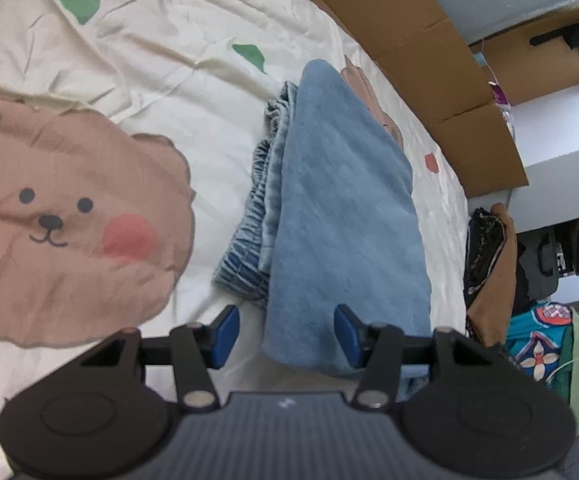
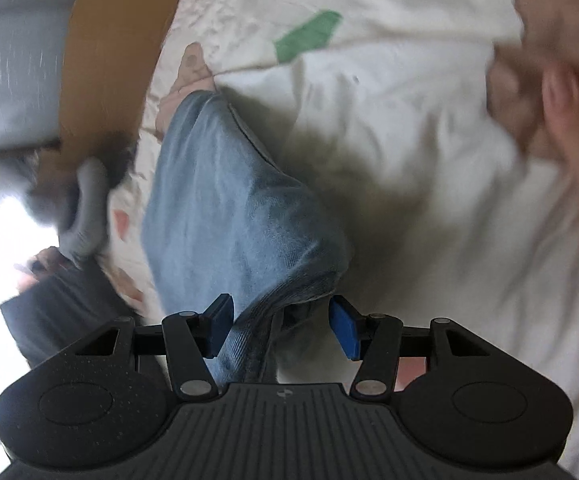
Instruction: Fold clothes
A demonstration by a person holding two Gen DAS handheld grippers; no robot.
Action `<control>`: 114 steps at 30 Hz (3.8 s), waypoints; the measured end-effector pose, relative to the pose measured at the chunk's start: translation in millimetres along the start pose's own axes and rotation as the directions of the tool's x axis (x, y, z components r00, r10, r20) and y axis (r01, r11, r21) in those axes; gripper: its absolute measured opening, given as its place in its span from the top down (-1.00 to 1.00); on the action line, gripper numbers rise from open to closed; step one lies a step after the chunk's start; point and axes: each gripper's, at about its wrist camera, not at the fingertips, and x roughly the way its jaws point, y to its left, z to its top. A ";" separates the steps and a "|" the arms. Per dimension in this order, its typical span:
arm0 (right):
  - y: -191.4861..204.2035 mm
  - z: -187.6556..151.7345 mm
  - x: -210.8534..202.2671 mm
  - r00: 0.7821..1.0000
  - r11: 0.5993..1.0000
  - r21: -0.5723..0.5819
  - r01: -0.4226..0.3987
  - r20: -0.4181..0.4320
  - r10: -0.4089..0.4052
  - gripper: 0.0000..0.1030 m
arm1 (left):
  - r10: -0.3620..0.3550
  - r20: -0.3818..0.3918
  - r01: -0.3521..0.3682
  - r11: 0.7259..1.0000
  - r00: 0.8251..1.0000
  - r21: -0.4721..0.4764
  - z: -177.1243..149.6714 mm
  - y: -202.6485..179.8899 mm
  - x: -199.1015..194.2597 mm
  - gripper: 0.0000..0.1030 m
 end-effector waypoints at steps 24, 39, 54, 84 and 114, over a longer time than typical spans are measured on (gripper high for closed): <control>27.6 -13.5 33.7 0.993 0.911 -0.411 -0.044 -0.116 -0.005 0.85 | -0.013 0.017 0.013 1.000 1.000 0.001 1.0 5.0 7.7 0.67; 11.1 -22.4 38.1 0.978 0.977 -0.198 -0.081 -0.202 0.041 0.05 | -0.043 0.021 0.043 0.999 0.999 -0.026 -1.8 9.4 7.2 0.58; 16.5 -34.2 54.5 0.961 0.951 -0.310 -0.011 -0.265 -0.075 0.51 | -0.007 0.012 0.007 1.000 1.000 0.020 -2.2 9.5 -2.4 0.60; 97.8 -8.1 -3.2 0.895 0.742 -0.623 0.247 -0.147 -0.421 0.04 | -0.063 0.145 0.058 0.997 0.987 0.042 56.8 2.8 9.1 -0.16; 99.3 79.8 87.1 0.956 0.766 -0.622 0.164 -0.091 -0.279 -0.23 | -0.173 -0.126 0.178 0.983 0.977 0.035 83.5 21.9 94.5 -0.53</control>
